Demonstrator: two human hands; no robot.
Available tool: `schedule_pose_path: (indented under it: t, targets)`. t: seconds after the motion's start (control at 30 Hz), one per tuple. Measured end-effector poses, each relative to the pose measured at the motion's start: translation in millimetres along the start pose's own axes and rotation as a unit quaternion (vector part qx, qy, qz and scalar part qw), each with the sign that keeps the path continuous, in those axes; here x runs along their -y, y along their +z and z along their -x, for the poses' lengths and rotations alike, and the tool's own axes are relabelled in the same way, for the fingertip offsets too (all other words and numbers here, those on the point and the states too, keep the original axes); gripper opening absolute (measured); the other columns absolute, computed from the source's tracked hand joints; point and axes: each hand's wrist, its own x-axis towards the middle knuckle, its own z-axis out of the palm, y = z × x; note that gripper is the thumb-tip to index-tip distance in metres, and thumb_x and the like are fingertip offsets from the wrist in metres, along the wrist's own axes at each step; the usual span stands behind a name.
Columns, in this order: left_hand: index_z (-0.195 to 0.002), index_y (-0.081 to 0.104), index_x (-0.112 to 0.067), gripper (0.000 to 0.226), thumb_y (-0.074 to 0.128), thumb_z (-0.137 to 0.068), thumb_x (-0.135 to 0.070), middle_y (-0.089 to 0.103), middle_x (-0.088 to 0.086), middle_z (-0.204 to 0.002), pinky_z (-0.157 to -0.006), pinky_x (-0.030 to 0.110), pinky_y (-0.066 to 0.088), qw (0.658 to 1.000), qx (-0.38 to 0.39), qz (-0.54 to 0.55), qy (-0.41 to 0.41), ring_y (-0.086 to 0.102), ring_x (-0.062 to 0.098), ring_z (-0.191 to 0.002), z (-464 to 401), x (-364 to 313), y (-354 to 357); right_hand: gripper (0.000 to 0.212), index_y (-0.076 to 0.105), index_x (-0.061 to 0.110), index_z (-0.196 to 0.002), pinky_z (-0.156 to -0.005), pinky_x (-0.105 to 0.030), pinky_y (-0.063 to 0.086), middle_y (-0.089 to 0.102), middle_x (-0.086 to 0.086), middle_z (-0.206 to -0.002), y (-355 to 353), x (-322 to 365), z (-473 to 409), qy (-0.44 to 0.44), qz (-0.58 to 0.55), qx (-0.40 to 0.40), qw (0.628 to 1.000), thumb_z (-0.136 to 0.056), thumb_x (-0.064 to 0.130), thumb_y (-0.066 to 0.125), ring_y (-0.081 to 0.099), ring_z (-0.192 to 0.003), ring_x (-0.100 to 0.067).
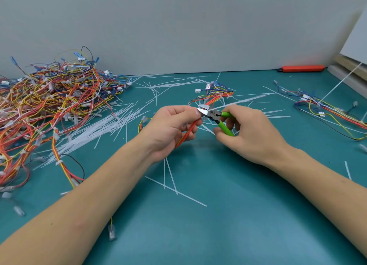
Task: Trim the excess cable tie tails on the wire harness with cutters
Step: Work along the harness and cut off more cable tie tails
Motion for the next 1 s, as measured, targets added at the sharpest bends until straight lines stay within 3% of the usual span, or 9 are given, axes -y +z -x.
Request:
schedule_pose_path:
  t: [0.23,0.4,0.53,0.67,0.83,1.0]
  targets:
    - [-0.078,0.073,-0.011,0.021,0.063,-0.097,-0.007,0.065,0.004,-0.071,-0.053,0.019,0.048,1.000,0.007,-0.007,0.003,0.056,0.009,-0.056,-1.0,0.9,-0.3,0.030,0.046,0.026,-0.078,-0.061,-0.040,0.049,0.055,0.006,-0.065,3.0,0.2,3.6,0.025,-0.010,-0.003,1.000,-0.089,0.033,0.073,0.049,-0.062,-0.018]
    - [-0.082,0.071,-0.009,0.017,0.063,-0.097,-0.007,0.065,0.004,-0.071,-0.053,0.019,0.048,1.000,0.006,-0.007,0.003,0.056,0.009,-0.057,-0.2,0.8,0.6,0.031,0.046,0.027,-0.077,-0.059,-0.038,0.048,0.056,0.007,-0.064,2.7,0.9,4.4,0.025,0.000,-0.006,1.000,-0.088,0.035,0.074,0.049,-0.061,-0.016]
    - [-0.079,0.072,-0.009,0.020,0.063,-0.097,-0.005,0.065,0.006,-0.071,-0.053,0.020,0.048,1.000,0.000,-0.005,0.001,0.056,0.010,-0.057,-0.2,0.3,0.1,0.023,0.053,0.034,-0.090,-0.066,-0.032,0.044,0.058,0.014,-0.077,3.4,-0.4,2.6,0.009,0.013,-0.006,1.000,-0.086,0.036,0.075,0.054,-0.074,-0.008]
    - [-0.081,0.071,-0.008,0.018,0.063,-0.097,-0.006,0.065,0.006,-0.071,-0.053,0.020,0.048,1.000,0.001,-0.004,0.002,0.056,0.010,-0.057,-0.8,0.7,-0.8,0.024,0.054,0.033,-0.096,-0.074,-0.031,0.045,0.056,0.019,-0.083,3.5,0.7,1.4,0.000,0.018,-0.006,1.000,-0.087,0.039,0.075,0.054,-0.082,-0.011]
    - [-0.080,0.073,-0.010,0.019,0.064,-0.096,-0.008,0.065,0.004,-0.071,-0.053,0.019,0.048,1.000,0.009,-0.004,0.005,0.055,0.010,-0.057,-1.5,1.6,-0.7,0.034,0.044,0.033,-0.076,-0.058,-0.026,0.037,0.054,0.020,-0.064,4.6,-0.6,3.6,0.025,-0.012,-0.002,1.000,-0.090,0.035,0.075,0.052,-0.064,-0.007]
    - [-0.080,0.073,-0.010,0.015,0.067,-0.094,-0.009,0.065,0.004,-0.071,-0.053,0.019,0.048,1.000,0.012,0.001,0.009,0.056,0.010,-0.057,-0.7,1.7,0.4,0.036,0.043,0.034,-0.075,-0.057,-0.030,0.041,0.052,0.014,-0.063,2.9,1.1,3.9,0.025,-0.018,-0.007,1.000,-0.090,0.033,0.076,0.050,-0.062,-0.009]
